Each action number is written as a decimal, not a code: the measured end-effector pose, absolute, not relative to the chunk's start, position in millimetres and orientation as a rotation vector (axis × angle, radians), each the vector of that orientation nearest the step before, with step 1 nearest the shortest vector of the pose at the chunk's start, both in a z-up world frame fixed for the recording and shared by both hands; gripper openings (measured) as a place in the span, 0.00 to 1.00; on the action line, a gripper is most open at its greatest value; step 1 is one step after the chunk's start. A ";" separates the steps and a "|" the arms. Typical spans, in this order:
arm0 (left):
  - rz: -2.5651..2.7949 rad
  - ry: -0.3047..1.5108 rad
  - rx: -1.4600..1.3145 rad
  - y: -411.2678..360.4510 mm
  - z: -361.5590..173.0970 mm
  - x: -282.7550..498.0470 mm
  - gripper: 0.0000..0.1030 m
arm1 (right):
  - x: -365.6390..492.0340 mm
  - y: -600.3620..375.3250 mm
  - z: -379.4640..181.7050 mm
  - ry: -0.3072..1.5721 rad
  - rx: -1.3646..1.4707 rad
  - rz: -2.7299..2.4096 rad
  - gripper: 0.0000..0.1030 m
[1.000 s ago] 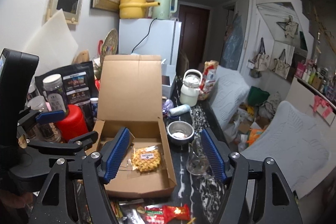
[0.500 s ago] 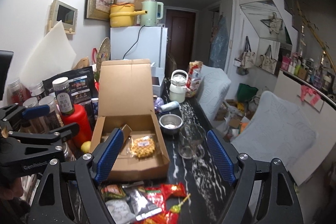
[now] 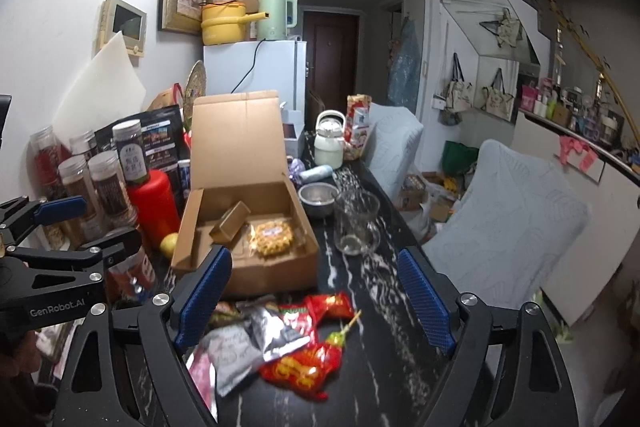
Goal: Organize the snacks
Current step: 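Withdraw both open tools from the cardboard box back over the table, then grasp the brown nutritious snack bag with the left tool and lift it, then grasp the large red candy bag with the right tool while the left tool holds the brown bag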
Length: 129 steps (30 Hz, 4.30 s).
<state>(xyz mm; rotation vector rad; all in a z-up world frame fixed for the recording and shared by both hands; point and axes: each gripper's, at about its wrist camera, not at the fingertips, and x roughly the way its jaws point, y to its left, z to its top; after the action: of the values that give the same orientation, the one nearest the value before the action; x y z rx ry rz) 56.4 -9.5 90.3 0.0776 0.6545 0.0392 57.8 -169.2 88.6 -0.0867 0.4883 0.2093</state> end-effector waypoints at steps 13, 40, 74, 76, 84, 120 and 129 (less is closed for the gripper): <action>-0.009 0.719 0.118 -17.5 34.4 30.1 0.81 | 29.8 -176.3 30.3 0.584 -0.046 0.226 0.83; -0.173 0.837 0.049 -17.2 -48.1 74.4 0.81 | 46.5 -197.0 -62.8 0.782 0.056 0.248 0.83; -0.135 1.048 0.092 9.6 -110.0 189.3 0.80 | 138.4 -186.3 -94.3 0.899 0.105 0.310 0.83; -0.155 1.066 0.078 9.6 -112.8 192.1 0.73 | 140.0 -186.2 -95.7 0.907 0.113 0.310 0.83; -0.201 1.067 0.081 5.5 -116.5 187.0 0.43 | 140.6 -189.2 -100.4 0.934 0.131 0.300 0.83; -0.218 0.989 0.009 16.2 -80.2 139.0 0.38 | 139.8 -184.2 -122.8 0.999 0.196 0.251 0.76; -0.219 0.995 0.012 12.1 -82.7 135.0 0.38 | 133.0 -187.9 -118.8 0.993 0.184 0.278 0.60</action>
<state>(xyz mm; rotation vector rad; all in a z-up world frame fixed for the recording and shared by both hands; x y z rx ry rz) 135.0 12.1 -82.7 0.0118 0.9946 -0.2194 133.0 -187.9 -118.8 0.1845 0.9930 0.2779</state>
